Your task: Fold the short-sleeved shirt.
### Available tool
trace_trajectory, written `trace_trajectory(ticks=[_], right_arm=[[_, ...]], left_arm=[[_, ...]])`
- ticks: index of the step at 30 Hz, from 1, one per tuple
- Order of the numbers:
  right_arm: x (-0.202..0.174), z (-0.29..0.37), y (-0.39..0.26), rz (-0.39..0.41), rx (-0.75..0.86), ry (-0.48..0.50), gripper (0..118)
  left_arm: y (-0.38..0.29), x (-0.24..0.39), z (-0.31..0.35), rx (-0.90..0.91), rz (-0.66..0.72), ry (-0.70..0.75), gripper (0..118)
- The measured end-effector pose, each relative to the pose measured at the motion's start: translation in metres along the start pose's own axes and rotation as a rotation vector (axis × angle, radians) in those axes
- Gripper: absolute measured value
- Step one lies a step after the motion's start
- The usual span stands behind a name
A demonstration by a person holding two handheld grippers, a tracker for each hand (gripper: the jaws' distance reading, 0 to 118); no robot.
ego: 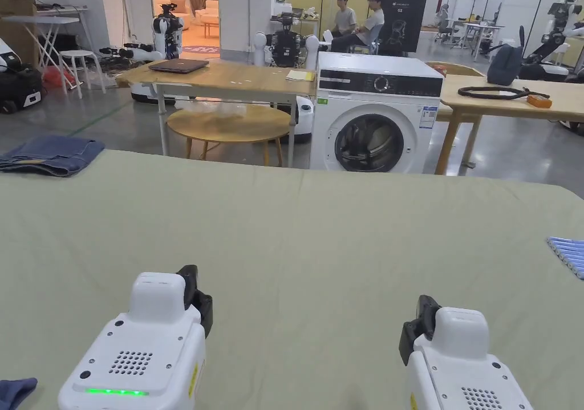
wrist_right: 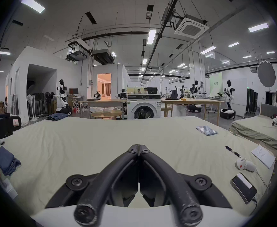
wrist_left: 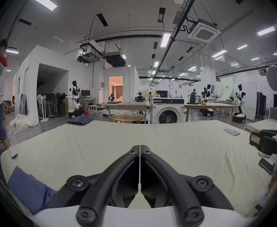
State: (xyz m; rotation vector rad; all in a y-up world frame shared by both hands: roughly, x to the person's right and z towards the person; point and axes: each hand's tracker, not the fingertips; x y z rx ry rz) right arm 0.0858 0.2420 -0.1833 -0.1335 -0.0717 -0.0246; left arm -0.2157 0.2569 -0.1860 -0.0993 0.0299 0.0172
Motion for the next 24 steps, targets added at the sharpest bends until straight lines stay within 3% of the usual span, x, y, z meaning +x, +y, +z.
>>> trace_trajectory(ticks=[2,5,6,8,11,16,24], right_arm=[[-0.001,0.001,-0.001,-0.006,0.006,-0.001,3],[-0.003,-0.002,-0.003,0.019,0.013,-0.001,61],[-0.004,-0.002,-0.004,0.025,0.019,-0.008,74],[-0.006,-0.002,-0.004,0.035,0.035,-0.019,78],[-0.007,-0.002,-0.003,0.040,0.039,-0.020,98],[-0.010,-0.001,0.000,0.073,0.065,-0.012,100],[-0.014,-0.001,0.003,0.089,0.058,0.023,100]], left_arm=[[-0.001,-0.002,-0.003,0.005,-0.007,-0.004,4],[0.000,-0.001,-0.003,0.007,0.005,0.004,36],[0.000,-0.001,-0.003,0.001,0.014,0.006,46],[-0.001,-0.003,-0.004,-0.001,0.043,0.010,52],[-0.001,-0.006,-0.003,0.012,0.075,-0.015,61],[0.000,-0.007,-0.005,0.049,0.076,-0.023,75],[0.010,-0.003,-0.007,0.005,0.045,-0.008,78]])
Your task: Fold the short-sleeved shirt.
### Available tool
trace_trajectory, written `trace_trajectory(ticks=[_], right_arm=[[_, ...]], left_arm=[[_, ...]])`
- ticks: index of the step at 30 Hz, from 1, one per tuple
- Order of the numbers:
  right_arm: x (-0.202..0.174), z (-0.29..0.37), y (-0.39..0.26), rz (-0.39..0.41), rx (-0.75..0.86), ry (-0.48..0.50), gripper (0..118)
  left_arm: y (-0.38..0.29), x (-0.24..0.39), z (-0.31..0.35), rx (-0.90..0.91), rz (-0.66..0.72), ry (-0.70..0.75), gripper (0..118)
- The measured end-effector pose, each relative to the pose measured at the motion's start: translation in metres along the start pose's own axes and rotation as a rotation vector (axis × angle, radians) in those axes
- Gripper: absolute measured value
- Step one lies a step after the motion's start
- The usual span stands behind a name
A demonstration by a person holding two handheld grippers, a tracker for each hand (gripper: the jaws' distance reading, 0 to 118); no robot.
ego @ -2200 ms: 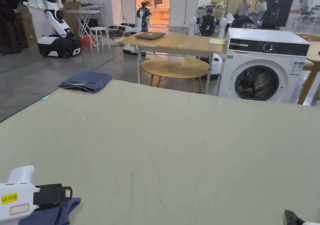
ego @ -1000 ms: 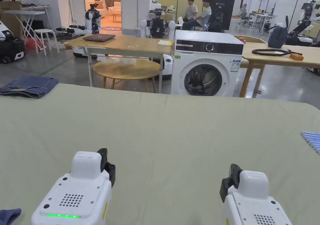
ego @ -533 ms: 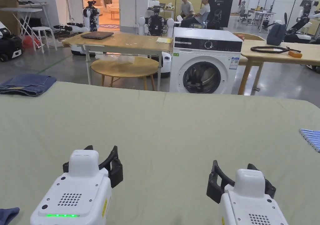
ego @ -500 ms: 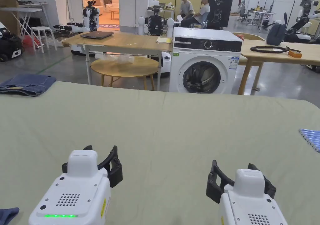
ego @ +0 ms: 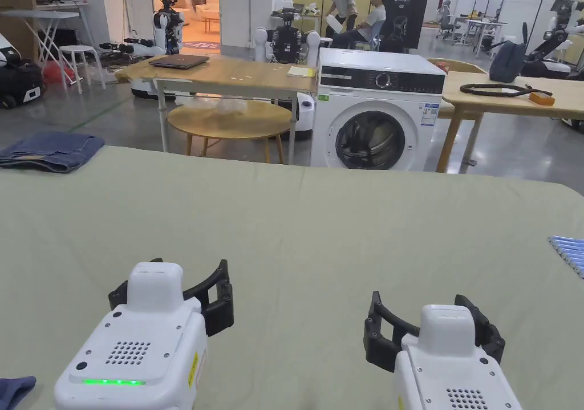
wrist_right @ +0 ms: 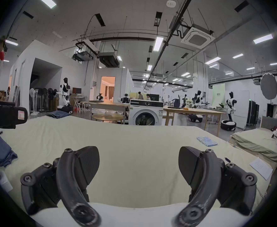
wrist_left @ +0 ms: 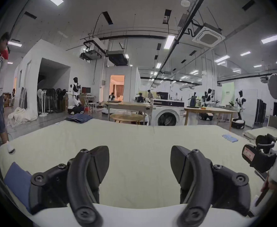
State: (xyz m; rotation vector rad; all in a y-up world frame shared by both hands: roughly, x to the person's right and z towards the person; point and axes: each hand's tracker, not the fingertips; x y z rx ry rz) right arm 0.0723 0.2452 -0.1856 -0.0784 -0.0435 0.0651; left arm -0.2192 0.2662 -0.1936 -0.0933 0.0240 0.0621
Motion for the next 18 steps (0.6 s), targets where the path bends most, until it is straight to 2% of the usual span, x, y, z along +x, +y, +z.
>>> trace_trajectory(ticks=[7,11,18], right_arm=[[0.005,-0.001,0.001,-0.085,-0.026,0.025,100],[0.008,-0.003,0.004,-0.087,-0.024,-0.034,100],[0.023,-0.005,0.015,-0.191,-0.040,0.028,100]], left_arm=[[-0.001,-0.003,0.000,0.028,0.003,0.009,78],[-0.006,-0.011,0.000,0.019,0.055,0.024,78],[-0.011,-0.025,0.000,-0.014,0.140,0.020,78]])
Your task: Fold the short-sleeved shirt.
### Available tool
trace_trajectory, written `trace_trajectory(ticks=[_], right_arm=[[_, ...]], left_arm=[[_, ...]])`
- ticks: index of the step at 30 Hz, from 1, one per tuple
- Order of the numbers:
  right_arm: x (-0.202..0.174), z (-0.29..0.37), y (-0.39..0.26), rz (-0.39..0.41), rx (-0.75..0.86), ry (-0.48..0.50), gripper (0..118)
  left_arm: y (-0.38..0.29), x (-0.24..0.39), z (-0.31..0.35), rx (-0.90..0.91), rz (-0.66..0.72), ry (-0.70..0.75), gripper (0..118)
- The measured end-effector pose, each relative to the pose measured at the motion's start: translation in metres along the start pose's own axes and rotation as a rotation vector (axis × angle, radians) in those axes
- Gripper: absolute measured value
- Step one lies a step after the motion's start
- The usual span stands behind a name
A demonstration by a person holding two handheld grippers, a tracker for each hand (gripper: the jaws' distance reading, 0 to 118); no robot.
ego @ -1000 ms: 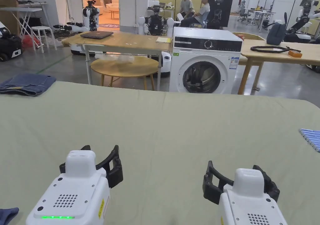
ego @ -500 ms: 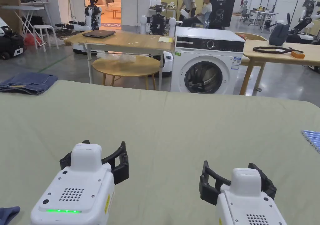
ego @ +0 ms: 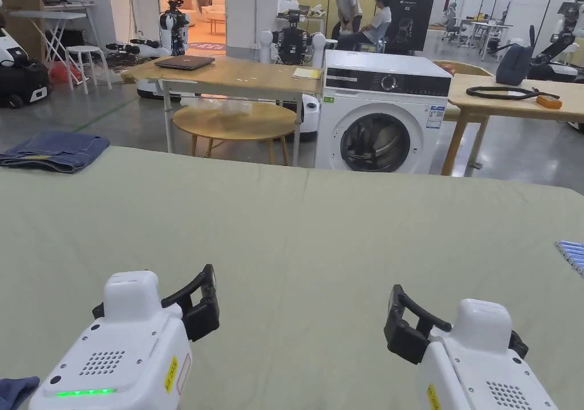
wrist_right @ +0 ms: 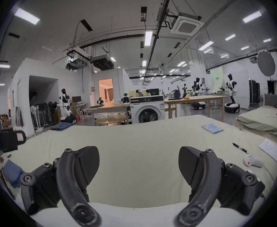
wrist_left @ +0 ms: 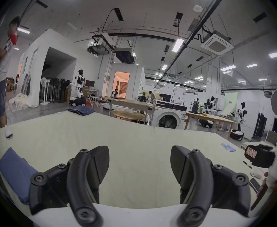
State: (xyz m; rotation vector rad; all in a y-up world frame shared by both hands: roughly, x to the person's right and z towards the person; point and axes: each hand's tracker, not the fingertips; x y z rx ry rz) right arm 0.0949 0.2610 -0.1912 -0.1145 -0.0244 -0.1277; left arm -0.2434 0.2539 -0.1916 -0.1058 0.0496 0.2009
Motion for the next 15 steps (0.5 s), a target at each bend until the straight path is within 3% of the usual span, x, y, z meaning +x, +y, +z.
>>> trace_trajectory(ticks=[4,8,15], right_arm=[[-0.001,-0.004,0.005,-0.028,-0.024,-0.005,105],[-0.008,-0.011,0.004,0.038,-0.052,-0.075,105],[-0.011,-0.017,0.001,0.049,-0.065,-0.012,105]], left_arm=[[0.000,0.000,0.000,-0.027,0.006,0.039,78],[-0.001,-0.001,-0.002,-0.047,0.013,0.006,78],[0.005,0.004,-0.002,0.027,-0.069,-0.002,78]])
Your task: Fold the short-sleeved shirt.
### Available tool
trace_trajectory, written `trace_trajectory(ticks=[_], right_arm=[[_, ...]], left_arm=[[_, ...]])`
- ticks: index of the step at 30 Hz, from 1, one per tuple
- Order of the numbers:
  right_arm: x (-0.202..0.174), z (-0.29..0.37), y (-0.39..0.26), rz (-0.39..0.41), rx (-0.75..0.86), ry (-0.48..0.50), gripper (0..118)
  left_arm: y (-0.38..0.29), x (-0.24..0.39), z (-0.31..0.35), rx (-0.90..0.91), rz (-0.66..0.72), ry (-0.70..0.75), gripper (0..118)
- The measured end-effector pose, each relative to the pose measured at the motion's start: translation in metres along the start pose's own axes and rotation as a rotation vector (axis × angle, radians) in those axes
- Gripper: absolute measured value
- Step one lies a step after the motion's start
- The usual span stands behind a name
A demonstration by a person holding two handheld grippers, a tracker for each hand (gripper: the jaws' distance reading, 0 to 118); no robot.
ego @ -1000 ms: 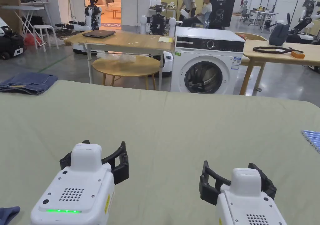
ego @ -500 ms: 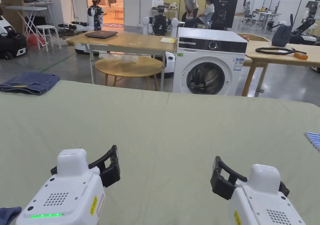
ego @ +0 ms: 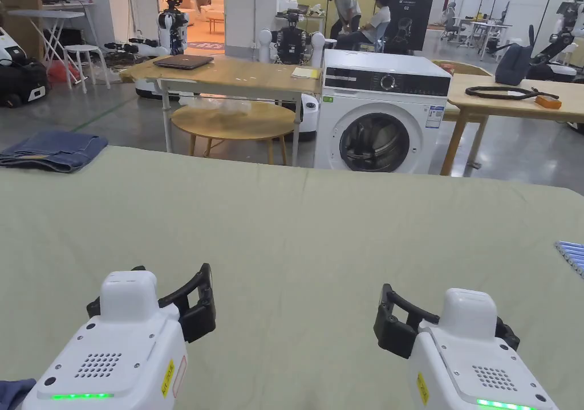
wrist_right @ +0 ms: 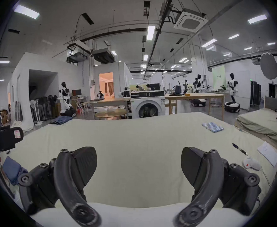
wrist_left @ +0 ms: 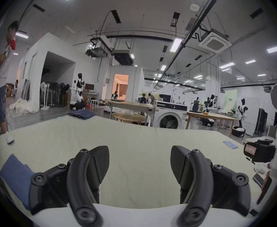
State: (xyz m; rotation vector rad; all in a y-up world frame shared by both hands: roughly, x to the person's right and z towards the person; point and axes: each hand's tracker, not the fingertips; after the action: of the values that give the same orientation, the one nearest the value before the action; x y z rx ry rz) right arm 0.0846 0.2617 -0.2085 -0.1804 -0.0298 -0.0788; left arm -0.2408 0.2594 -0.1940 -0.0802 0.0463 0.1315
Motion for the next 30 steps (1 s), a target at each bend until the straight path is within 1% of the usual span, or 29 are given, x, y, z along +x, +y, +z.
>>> trace_trajectory(ticks=[3,5,10,16,20,23,26,30], right_arm=[[-0.005,-0.002,0.001,0.016,-0.039,-0.075,105],[-0.007,-0.004,0.001,0.006,-0.044,-0.098,105],[-0.005,-0.010,-0.001,-0.006,-0.066,-0.081,105],[-0.010,-0.012,-0.001,0.021,-0.070,-0.106,105],[-0.011,-0.010,0.002,0.024,-0.069,-0.120,105],[-0.011,-0.010,0.003,0.019,-0.060,-0.127,105],[-0.008,-0.009,0.006,-0.003,-0.059,-0.127,105],[-0.007,-0.010,0.005,-0.006,-0.056,-0.141,105]], left_arm=[[0.002,0.004,-0.001,0.006,-0.035,0.020,78],[0.003,0.006,-0.004,0.007,-0.043,0.025,78],[0.001,0.008,-0.011,-0.020,-0.066,0.025,78],[-0.006,0.010,-0.010,0.008,-0.083,0.016,78],[-0.003,0.011,-0.007,0.021,-0.100,0.021,78],[-0.002,0.010,-0.004,0.017,-0.097,0.014,78],[-0.002,0.007,-0.007,0.016,-0.099,0.014,78],[-0.001,0.007,-0.007,0.009,-0.104,0.008,78]])
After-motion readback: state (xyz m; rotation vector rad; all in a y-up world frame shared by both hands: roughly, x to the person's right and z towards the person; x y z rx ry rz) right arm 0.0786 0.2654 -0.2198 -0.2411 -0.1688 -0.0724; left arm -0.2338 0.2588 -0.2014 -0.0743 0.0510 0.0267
